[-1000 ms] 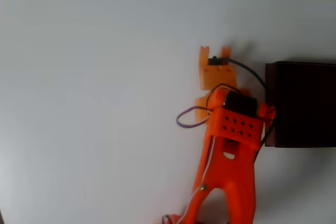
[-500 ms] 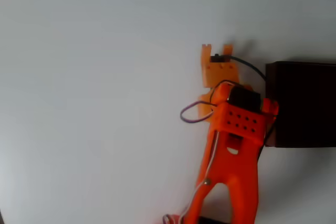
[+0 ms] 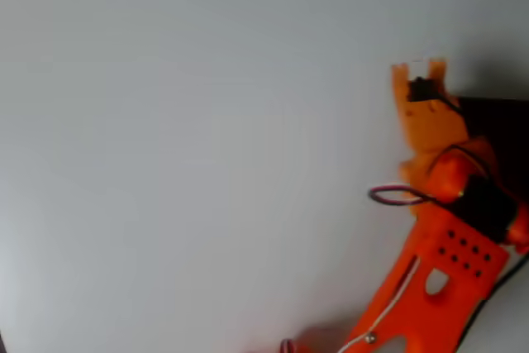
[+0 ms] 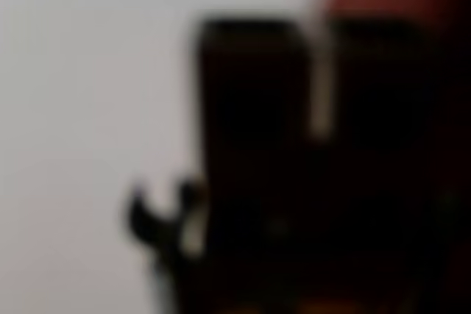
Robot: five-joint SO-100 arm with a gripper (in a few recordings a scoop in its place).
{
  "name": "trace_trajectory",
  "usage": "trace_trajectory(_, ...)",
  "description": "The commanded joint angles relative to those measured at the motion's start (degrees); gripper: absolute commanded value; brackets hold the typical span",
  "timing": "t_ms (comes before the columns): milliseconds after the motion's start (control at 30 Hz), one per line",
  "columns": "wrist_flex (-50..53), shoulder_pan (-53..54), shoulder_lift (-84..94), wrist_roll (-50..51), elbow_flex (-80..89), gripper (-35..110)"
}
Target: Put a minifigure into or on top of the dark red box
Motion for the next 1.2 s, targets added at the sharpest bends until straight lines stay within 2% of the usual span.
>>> trace_trajectory(0, 3.2, 6.9, -1.8, -4.1, -8.3, 0)
trace_trajectory(133, 3.4, 10.3, -11.1, -7.2, -14.5, 0)
trace_trajectory(267, 2.3, 10.8, -17.6, -9.6, -16.4, 12)
trace_trajectory(367, 3.3, 10.0, -19.0, -12.5, -18.3, 17)
trace_trajectory(533, 4.6, 8.4, -12.2, -15.3, -15.4, 16)
trace_trajectory(800, -1.8, -2.8, 21.6, -29.8, 13.9, 14)
trace_trajectory(900, -5.8, -12.6, 39.6, -33.1, 29.4, 13)
trace_trajectory(1000, -8.3, -25.0, 60.5, -37.4, 44.0, 5)
trace_trajectory(1167, -2.3, -42.6, 96.0, -34.5, 60.2, 3)
